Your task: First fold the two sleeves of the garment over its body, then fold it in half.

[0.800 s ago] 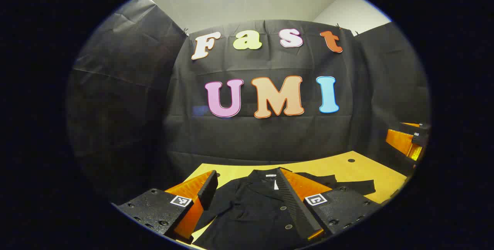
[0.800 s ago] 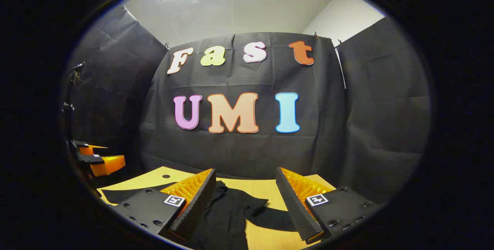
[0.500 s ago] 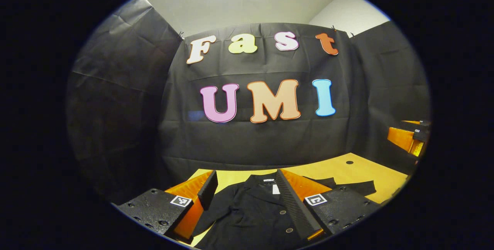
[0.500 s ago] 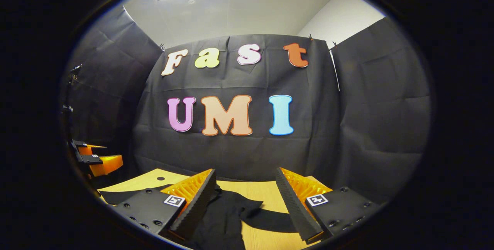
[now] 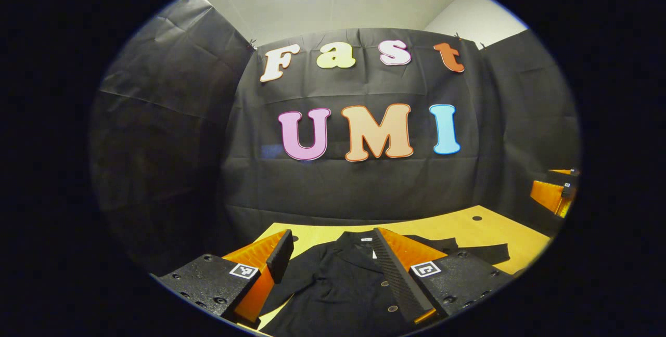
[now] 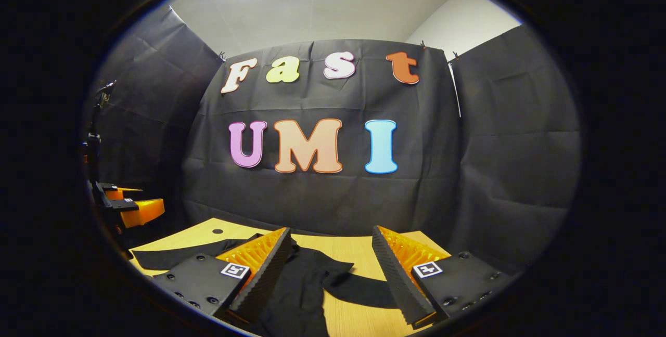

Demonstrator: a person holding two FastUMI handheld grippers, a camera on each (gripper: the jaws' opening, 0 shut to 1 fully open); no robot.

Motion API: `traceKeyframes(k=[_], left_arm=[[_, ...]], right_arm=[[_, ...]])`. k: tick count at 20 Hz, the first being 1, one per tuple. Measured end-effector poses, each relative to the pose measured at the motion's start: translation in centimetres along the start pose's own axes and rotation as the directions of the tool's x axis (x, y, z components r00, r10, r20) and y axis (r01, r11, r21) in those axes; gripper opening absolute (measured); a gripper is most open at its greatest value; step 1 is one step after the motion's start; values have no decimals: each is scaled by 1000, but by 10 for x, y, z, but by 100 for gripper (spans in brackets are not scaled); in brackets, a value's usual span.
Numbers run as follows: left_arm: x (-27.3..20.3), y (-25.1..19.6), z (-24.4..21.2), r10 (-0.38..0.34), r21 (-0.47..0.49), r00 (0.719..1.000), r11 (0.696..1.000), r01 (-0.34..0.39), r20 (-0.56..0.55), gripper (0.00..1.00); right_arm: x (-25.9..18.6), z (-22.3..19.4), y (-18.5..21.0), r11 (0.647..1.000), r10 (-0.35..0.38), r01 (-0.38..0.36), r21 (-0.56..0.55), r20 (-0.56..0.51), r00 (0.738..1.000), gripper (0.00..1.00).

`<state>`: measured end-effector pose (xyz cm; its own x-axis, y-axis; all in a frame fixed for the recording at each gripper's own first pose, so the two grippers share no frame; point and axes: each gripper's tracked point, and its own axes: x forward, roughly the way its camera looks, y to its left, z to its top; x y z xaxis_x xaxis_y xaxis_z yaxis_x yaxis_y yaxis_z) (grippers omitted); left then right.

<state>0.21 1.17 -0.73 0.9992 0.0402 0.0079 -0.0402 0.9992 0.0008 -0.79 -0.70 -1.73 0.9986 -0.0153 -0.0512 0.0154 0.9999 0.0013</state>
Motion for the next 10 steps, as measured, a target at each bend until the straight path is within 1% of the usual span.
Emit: traceKeyframes(k=[1, 2, 3, 4, 5, 8, 9, 10], left_arm=[[-2, -1, -2, 3, -2, 1000, 1000, -3, -1, 90], [-4, -1, -3, 8, -3, 1000, 1000, -8, -4, 92], [-5, 1, -5, 15, -1, 1000, 1000, -15, -9, 92], [-7, 2, -6, 20, 3, 1000, 1000, -20, -13, 90], [-9, 3, -8, 27, 8, 999, 1000, -27, -18, 92], [-12, 11, -10, 55, 15, 998, 998, -55, -31, 90], [-12, 15, -9, 65, 14, 997, 998, -65, -29, 92], [-12, 18, -6, 73, 14, 997, 997, -73, -26, 92]], right_arm=[[-1, -3, 1, 1000, 7, -7, 1, -6, 1000, 100], [-1, -4, 2, 1000, 13, -13, 3, -9, 1000, 100], [0, -5, 3, 1000, 17, -17, 3, -13, 1000, 100], [0, -8, 3, 1000, 21, -21, 3, -20, 1000, 100], [0, -12, 3, 1000, 26, -26, 4, -31, 999, 100], [4, -17, 7, 999, 46, -45, 15, -57, 997, 100], [5, -17, 9, 999, 51, -50, 20, -58, 997, 98], [7, -15, 9, 999, 51, -50, 23, -57, 997, 98]])
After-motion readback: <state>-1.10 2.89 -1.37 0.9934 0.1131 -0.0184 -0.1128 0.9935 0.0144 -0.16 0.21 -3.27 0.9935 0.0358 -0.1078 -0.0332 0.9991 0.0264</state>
